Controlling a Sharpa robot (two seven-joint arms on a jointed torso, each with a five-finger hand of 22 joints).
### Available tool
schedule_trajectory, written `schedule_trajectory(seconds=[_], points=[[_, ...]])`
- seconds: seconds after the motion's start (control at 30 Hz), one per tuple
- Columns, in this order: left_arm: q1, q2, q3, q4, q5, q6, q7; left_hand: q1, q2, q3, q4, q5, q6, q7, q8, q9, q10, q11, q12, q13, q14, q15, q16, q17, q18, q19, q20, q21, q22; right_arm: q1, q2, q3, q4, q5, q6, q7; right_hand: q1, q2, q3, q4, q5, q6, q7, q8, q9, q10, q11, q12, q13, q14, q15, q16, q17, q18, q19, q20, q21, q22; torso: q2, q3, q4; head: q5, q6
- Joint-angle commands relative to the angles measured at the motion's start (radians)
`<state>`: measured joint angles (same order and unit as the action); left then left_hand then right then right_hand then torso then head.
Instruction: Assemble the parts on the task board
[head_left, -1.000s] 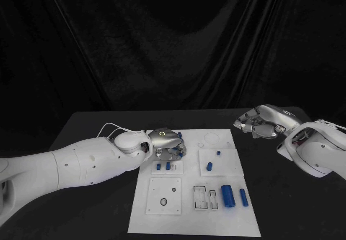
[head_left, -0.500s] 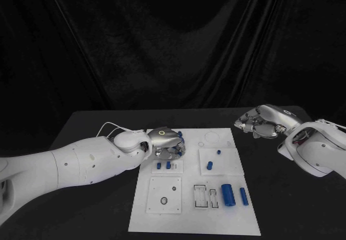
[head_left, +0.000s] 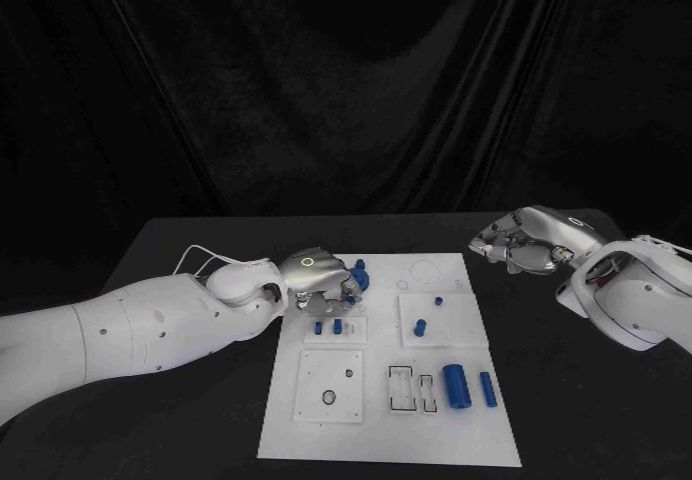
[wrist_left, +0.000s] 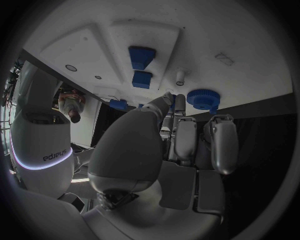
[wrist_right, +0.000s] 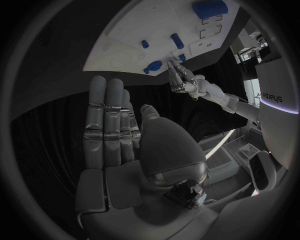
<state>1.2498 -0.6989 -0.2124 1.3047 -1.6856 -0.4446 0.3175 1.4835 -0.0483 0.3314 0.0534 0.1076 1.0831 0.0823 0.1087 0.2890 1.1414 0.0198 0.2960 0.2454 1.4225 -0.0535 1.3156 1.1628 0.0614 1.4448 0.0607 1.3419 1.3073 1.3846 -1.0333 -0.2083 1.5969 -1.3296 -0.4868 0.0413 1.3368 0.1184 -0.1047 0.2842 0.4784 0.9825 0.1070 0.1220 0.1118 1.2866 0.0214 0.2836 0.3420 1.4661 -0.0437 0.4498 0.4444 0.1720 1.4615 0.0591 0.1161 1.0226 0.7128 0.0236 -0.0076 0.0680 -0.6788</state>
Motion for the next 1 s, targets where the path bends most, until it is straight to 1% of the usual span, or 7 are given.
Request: schedule_trajectory(seconds=[0.03, 0.17, 0.3, 0.4, 0.53, 0.77, 1.0], points=[[0.002, -0.018, 0.001, 0.025, -0.002, -0.062, 0.012, -0.007, -0.008, -0.002, 0.000, -0.007, -0.007, 0.002, -0.008, -0.004, 0.010, 0.002, -0.010, -0.004, 0.008, -0.001, 0.001, 0.007, -0.012, 0.009, -0.002, 0.012, 0.198, -0.002, -0.002, 0.001, -0.002, -0.002, 0.005, 0.001, 0.008, -0.002, 0.005, 0.001, 0.003, 0.004, 0.001, -0.002, 0.000, 0.004, 0.001, -0.006, -0.001, 0.042, -0.004, 0.004, 0.001, 0.008, 0.023, -0.005, 0.005, 0.001, -0.001, 0.0011, 0.0012, 0.001, -0.005], [0.004, -0.038, 0.001, 0.045, -0.002, -0.055, 0.005, -0.009, -0.009, -0.002, 0.003, -0.016, -0.011, 0.002, -0.013, -0.007, 0.013, 0.003, -0.018, -0.007, 0.010, -0.001, 0.003, 0.008, -0.012, 0.010, -0.002, 0.012, 0.198, -0.003, -0.001, 0.001, -0.004, -0.002, 0.005, 0.001, 0.009, -0.002, 0.005, 0.000, 0.003, 0.004, 0.001, -0.002, 0.001, 0.004, 0.002, -0.006, -0.001, 0.042, -0.004, 0.005, 0.001, 0.008, 0.023, -0.005, 0.005, 0.002, -0.001, 0.0017, 0.0000, 0.005, -0.009], [0.006, -0.058, 0.001, 0.063, -0.002, -0.044, -0.003, -0.011, -0.009, -0.002, 0.007, -0.032, -0.012, 0.002, -0.019, -0.011, 0.013, 0.004, -0.032, -0.013, 0.009, -0.001, 0.001, 0.005, -0.012, 0.009, -0.002, 0.011, 0.198, -0.004, 0.000, 0.001, -0.006, -0.002, 0.008, 0.001, 0.010, -0.003, 0.005, 0.000, 0.003, 0.005, 0.000, -0.002, 0.001, 0.004, 0.002, -0.007, -0.001, 0.041, -0.004, 0.006, 0.002, 0.008, 0.022, -0.005, 0.005, 0.002, 0.000, 0.0007, -0.0011, 0.007, -0.015], [0.006, -0.070, 0.001, 0.071, -0.002, -0.037, -0.008, -0.011, -0.010, -0.003, 0.008, -0.037, -0.011, 0.003, -0.021, -0.012, 0.012, 0.005, -0.037, -0.015, 0.008, 0.000, -0.001, 0.002, -0.011, 0.007, -0.002, 0.007, 0.197, -0.007, 0.001, 0.001, -0.007, -0.002, 0.009, 0.002, 0.012, -0.003, 0.007, -0.001, 0.004, 0.005, 0.000, -0.002, 0.001, 0.004, 0.001, -0.008, -0.001, 0.041, -0.004, 0.008, 0.003, 0.008, 0.022, -0.005, 0.006, 0.003, 0.001, 0.0004, -0.0009, 0.010, -0.021], [0.006, -0.081, 0.001, 0.077, -0.002, -0.028, -0.014, -0.012, -0.010, -0.003, 0.010, -0.039, -0.012, 0.003, -0.023, -0.013, 0.009, 0.006, -0.043, -0.017, 0.006, 0.001, -0.003, -0.002, -0.010, 0.005, -0.001, 0.003, 0.196, -0.011, 0.002, 0.001, -0.010, -0.002, 0.012, 0.001, 0.014, -0.004, 0.007, -0.002, 0.004, 0.005, 0.000, -0.002, 0.001, 0.004, 0.001, -0.008, -0.001, 0.040, -0.004, 0.010, 0.003, 0.008, 0.022, -0.006, 0.006, 0.004, 0.001, 0.0006, -0.0009, 0.012, -0.025], [0.006, -0.095, 0.001, 0.078, -0.002, -0.017, -0.026, -0.015, -0.013, -0.005, 0.014, -0.041, -0.013, 0.004, -0.026, -0.015, 0.006, 0.007, -0.051, -0.019, 0.000, 0.003, -0.010, -0.012, -0.008, 0.000, 0.000, -0.006, 0.193, -0.017, 0.003, 0.001, -0.014, -0.002, 0.016, 0.001, 0.018, -0.005, 0.009, -0.003, 0.006, 0.004, 0.000, -0.003, 0.000, 0.003, 0.002, -0.010, -0.001, 0.039, -0.004, 0.013, 0.005, 0.008, 0.021, -0.006, 0.006, 0.006, 0.000, 0.0003, -0.0016, 0.015, -0.031], [0.006, -0.091, 0.001, 0.067, -0.002, -0.002, -0.033, -0.018, -0.017, -0.008, 0.018, -0.040, -0.020, 0.001, -0.034, -0.020, 0.003, 0.007, -0.061, -0.023, -0.006, 0.004, -0.016, -0.020, -0.007, -0.004, 0.001, -0.012, 0.191, -0.019, 0.002, 0.001, -0.015, -0.002, 0.022, -0.001, 0.022, -0.007, 0.011, -0.004, 0.008, 0.004, 0.001, -0.003, 0.000, 0.003, 0.002, -0.012, -0.002, 0.038, -0.004, 0.017, 0.006, 0.008, 0.020, -0.006, 0.007, 0.008, 0.000, -0.0007, -0.0013, 0.012, -0.037]])
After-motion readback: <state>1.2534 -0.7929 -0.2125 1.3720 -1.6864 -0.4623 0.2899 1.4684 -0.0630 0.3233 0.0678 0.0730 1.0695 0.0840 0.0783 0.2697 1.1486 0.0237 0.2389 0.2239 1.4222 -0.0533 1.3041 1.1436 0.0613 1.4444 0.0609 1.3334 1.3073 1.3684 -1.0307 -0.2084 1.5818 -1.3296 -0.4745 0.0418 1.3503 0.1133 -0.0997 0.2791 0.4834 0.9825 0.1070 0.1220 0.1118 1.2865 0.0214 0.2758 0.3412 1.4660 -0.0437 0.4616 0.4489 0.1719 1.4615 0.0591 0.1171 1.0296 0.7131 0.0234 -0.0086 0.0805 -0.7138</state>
